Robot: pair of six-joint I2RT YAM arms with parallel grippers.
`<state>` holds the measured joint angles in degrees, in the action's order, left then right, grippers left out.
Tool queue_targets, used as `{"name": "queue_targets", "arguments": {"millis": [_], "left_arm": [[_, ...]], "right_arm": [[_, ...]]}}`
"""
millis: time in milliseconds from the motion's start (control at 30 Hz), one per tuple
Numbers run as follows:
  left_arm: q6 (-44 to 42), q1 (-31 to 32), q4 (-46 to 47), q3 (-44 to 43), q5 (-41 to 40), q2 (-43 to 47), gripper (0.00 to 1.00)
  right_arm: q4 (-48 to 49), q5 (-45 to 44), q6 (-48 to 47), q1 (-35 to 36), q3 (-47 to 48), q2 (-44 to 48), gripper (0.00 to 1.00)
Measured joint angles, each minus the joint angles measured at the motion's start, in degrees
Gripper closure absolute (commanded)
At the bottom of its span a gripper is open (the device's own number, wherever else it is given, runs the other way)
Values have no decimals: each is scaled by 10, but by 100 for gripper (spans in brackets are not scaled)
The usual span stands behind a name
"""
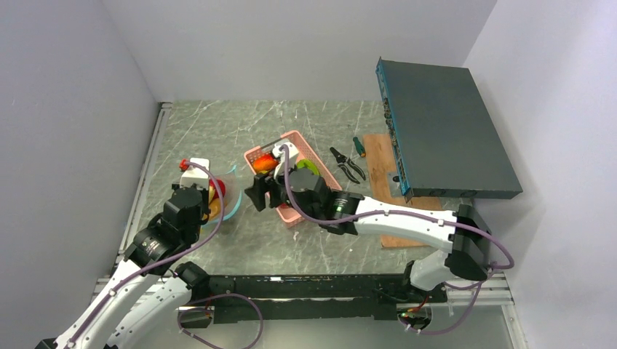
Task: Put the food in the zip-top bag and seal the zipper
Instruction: Pick up the fake fruit from the bin.
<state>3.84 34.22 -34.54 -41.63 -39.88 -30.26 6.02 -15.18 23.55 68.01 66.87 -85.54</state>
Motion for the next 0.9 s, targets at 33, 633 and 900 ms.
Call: {"name": "queue_targets", "arguments": {"millis": [33, 633, 900], "left_arm": [[0, 0, 0, 0, 0, 0, 100], [0, 0, 0, 0, 0, 0, 100], [0, 0, 0, 0, 0, 1, 100]], "right_arm": [[-1, -15, -11, -1, -6, 10, 29], [-87, -97, -38, -118, -86, 32, 30], [-103, -55, -39, -121, -88, -32, 32]]}}
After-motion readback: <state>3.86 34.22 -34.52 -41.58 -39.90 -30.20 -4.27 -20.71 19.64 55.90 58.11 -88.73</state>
